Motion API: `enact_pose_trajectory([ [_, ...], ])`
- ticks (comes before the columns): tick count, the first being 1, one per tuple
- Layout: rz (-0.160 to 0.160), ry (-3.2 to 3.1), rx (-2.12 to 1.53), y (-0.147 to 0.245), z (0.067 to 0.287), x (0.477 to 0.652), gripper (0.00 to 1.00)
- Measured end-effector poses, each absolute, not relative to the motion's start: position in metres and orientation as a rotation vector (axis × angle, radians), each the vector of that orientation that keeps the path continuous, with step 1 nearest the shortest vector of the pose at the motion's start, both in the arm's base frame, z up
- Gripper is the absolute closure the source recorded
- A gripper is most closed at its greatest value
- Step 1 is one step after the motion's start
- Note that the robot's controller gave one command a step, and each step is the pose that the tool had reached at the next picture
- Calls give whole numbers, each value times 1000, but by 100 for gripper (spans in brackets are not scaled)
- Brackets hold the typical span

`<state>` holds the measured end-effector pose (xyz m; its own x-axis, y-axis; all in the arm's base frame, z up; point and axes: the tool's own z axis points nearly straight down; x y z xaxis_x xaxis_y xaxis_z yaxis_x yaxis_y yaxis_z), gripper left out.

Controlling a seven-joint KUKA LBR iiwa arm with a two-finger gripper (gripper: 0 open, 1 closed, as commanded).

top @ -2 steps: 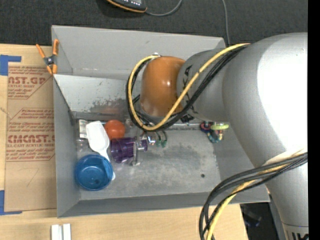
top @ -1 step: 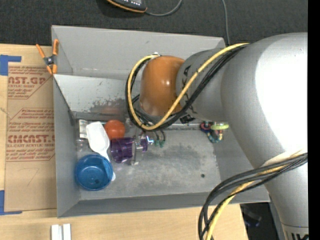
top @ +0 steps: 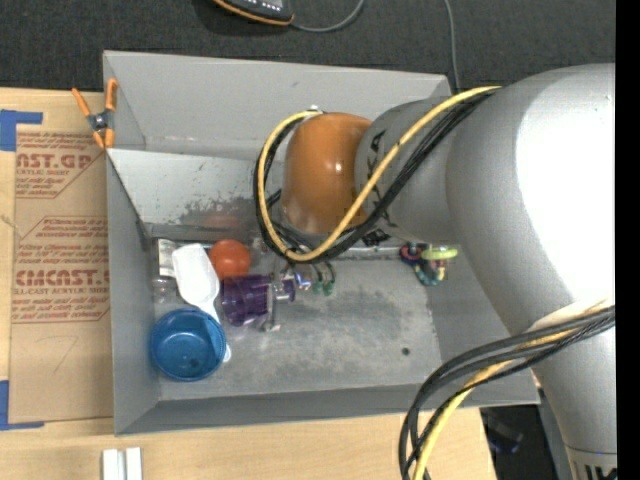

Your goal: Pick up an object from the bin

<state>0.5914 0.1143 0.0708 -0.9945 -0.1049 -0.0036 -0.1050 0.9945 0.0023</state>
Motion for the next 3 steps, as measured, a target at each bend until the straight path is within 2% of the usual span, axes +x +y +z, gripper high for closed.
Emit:
enact_pose_trajectory([
  [1,9,3141,-94,123,70,587,100],
  [2,9,3141,-94,123,70,587,100],
  [3,8,3097,-528,141,122,588,100],
])
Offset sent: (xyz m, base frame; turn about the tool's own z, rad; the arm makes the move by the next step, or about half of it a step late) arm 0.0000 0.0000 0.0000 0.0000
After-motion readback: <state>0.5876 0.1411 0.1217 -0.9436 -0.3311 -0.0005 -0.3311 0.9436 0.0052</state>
